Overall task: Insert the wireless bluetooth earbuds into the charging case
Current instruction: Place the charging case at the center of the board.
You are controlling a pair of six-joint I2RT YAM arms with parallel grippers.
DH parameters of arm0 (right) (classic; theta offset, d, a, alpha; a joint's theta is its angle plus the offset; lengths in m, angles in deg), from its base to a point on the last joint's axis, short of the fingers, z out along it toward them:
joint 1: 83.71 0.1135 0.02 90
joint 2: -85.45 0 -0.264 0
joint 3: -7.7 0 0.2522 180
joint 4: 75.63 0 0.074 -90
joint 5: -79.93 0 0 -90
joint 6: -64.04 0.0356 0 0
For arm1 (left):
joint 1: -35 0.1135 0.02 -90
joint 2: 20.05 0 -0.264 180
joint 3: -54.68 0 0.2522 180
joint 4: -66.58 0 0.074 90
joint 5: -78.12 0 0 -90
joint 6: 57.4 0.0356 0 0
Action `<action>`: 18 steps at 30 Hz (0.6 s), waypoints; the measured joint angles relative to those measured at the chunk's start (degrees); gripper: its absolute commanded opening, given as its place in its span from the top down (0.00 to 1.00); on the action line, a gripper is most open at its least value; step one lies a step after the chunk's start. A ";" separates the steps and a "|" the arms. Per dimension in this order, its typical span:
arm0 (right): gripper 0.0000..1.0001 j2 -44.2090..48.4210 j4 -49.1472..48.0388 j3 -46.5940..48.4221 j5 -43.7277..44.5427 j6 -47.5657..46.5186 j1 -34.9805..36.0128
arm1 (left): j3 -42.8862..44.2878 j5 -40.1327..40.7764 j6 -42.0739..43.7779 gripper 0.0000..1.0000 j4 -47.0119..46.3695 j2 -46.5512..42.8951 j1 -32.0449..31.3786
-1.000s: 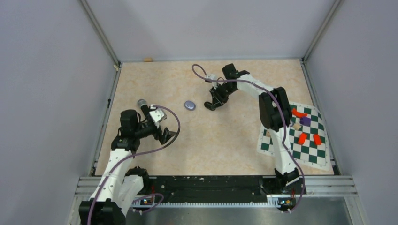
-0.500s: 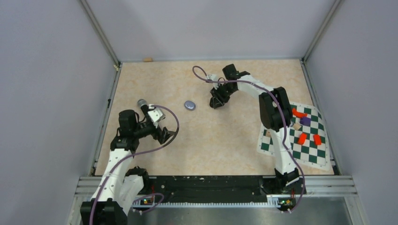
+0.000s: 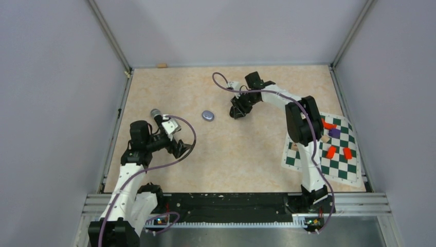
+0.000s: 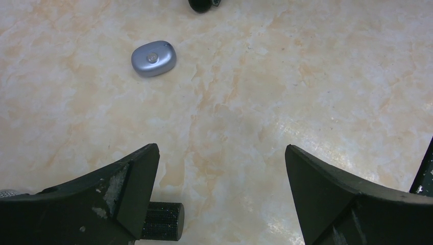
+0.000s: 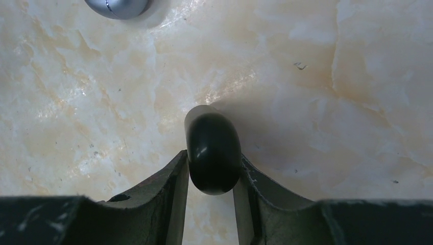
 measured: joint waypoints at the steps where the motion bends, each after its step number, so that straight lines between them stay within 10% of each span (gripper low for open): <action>1: 0.63 0.24 -0.59 -0.42 0.13 0.22 0.00 | 0.00 0.00 0.04 0.01 0.02 0.00 0.02; 18: 0.59 5.16 2.32 -1.97 1.38 -1.27 0.00 | 0.00 -0.83 0.37 0.01 0.13 0.42 0.02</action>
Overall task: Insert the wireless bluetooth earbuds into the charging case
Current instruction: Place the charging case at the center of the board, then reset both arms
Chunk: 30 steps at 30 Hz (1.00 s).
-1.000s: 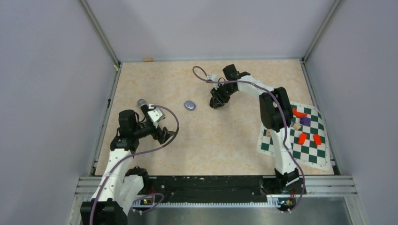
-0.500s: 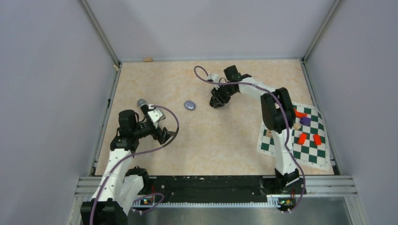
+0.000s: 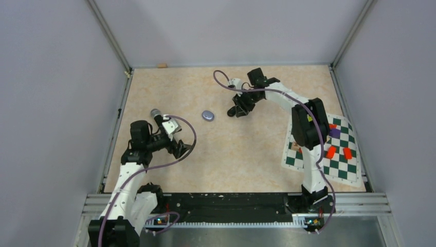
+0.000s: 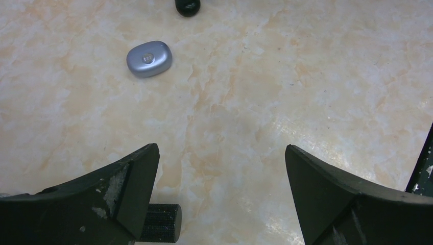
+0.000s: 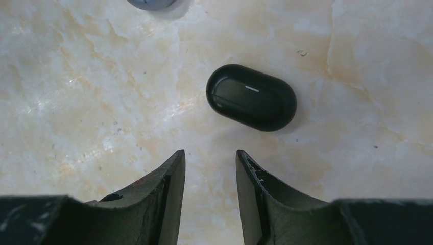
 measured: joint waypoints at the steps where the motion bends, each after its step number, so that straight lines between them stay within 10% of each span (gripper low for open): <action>1: 0.58 0.81 0.57 0.00 0.00 -0.46 0.00 | 0.00 -0.02 0.00 0.01 0.00 0.13 0.00; 8: 0.49 8.59 2.27 -0.04 1.46 -2.69 0.00 | 0.00 -0.02 0.00 0.01 0.02 0.35 0.00; 18: 0.10 32.41 -2.40 -15.02 19.10 -1.73 -0.17 | 0.28 0.13 -0.22 0.01 0.00 0.50 0.07; 30: 0.01 57.31 -9.51 -40.54 39.12 5.68 -2.73 | 7.72 13.27 -12.04 0.01 -2.25 3.37 0.35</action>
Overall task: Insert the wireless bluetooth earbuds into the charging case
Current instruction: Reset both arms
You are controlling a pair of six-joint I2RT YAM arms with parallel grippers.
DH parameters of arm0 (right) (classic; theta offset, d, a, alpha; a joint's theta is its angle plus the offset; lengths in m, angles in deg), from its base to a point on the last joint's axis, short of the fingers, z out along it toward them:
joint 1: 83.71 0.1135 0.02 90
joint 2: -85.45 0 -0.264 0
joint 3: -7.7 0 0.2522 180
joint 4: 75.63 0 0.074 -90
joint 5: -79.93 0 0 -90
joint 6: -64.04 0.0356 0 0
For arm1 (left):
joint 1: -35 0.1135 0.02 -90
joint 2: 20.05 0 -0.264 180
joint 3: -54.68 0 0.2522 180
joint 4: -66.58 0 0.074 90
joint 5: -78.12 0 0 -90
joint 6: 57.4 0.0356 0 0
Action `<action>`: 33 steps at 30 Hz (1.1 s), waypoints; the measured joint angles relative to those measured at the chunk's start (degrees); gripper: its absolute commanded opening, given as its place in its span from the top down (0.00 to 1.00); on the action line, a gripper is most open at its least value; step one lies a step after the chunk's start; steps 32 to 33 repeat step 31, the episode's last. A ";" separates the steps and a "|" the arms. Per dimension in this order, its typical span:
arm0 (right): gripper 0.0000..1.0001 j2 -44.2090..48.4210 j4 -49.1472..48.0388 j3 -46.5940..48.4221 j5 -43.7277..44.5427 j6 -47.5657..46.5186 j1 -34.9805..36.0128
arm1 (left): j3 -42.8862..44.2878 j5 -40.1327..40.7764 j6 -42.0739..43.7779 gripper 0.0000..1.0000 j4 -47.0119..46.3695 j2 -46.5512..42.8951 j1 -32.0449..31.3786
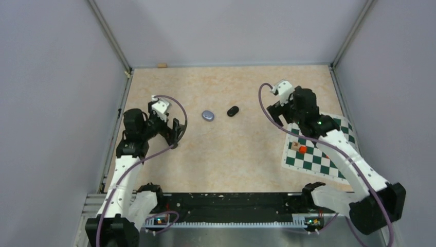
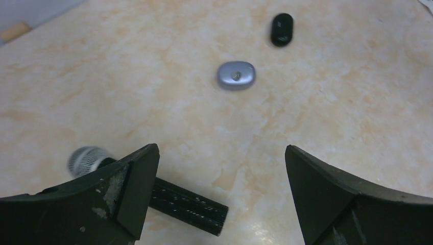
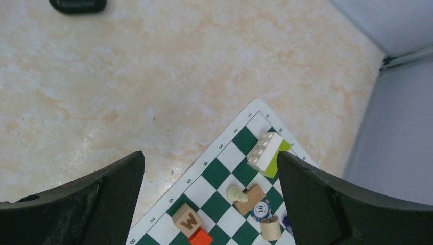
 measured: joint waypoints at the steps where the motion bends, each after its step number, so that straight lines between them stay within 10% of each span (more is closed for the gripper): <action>1: 0.01 2.40 -0.46 -0.52 0.22 0.35 0.00 | 1.68 2.08 -1.03 0.01 0.15 0.00 0.02; 11: 0.01 40.17 -20.57 -14.29 2.71 5.75 0.17 | 20.35 24.76 -6.60 0.01 7.26 -3.61 0.07; 19: 0.01 42.71 -23.61 -15.34 6.58 8.44 0.20 | 19.78 35.50 -9.27 0.01 7.89 -8.13 0.07; 33: 0.01 42.97 -29.27 -18.86 14.91 7.98 1.29 | 16.81 26.36 -8.35 0.01 10.95 -7.04 0.13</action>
